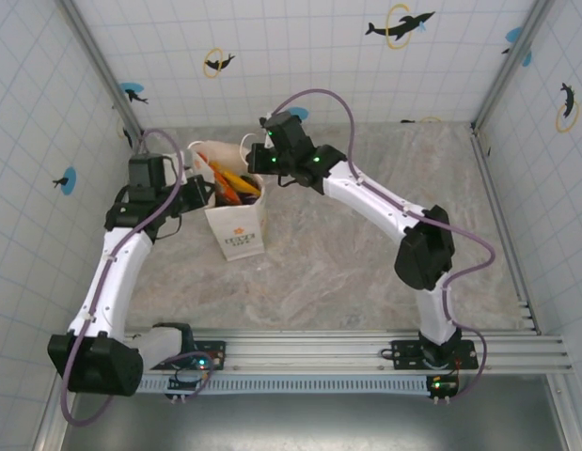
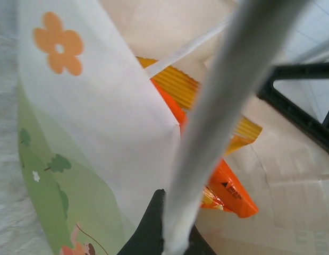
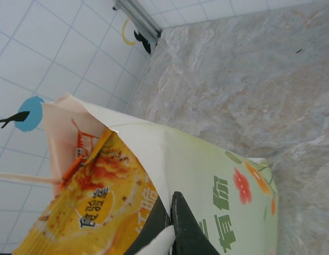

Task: Place the snacks into the paper bag

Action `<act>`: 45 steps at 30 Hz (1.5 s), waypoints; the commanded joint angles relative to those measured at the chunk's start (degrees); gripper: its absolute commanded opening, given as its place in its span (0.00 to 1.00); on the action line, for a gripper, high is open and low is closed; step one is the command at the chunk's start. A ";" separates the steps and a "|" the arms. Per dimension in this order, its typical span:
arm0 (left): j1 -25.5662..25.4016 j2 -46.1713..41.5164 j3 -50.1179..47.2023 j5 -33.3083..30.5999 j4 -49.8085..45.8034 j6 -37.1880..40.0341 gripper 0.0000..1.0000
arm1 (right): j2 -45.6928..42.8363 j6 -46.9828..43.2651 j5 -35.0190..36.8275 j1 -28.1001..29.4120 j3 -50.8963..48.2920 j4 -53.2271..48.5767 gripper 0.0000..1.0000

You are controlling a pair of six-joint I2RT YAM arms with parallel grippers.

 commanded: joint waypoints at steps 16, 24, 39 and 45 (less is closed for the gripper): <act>-21.69 7.97 -1.22 3.48 17.64 -6.47 0.05 | -33.93 1.88 9.14 -5.40 -40.84 8.17 0.02; -22.01 6.22 2.12 -2.48 15.52 -7.49 0.22 | -32.66 -1.19 7.58 -7.49 -35.75 7.03 0.04; -21.99 -3.84 -0.09 -12.91 7.14 -4.52 0.72 | -35.34 -4.03 3.17 -10.46 -34.69 4.84 0.51; -22.00 -9.62 -5.54 -11.37 6.17 -3.92 0.72 | -40.92 -5.70 3.31 -11.24 -38.20 3.25 0.53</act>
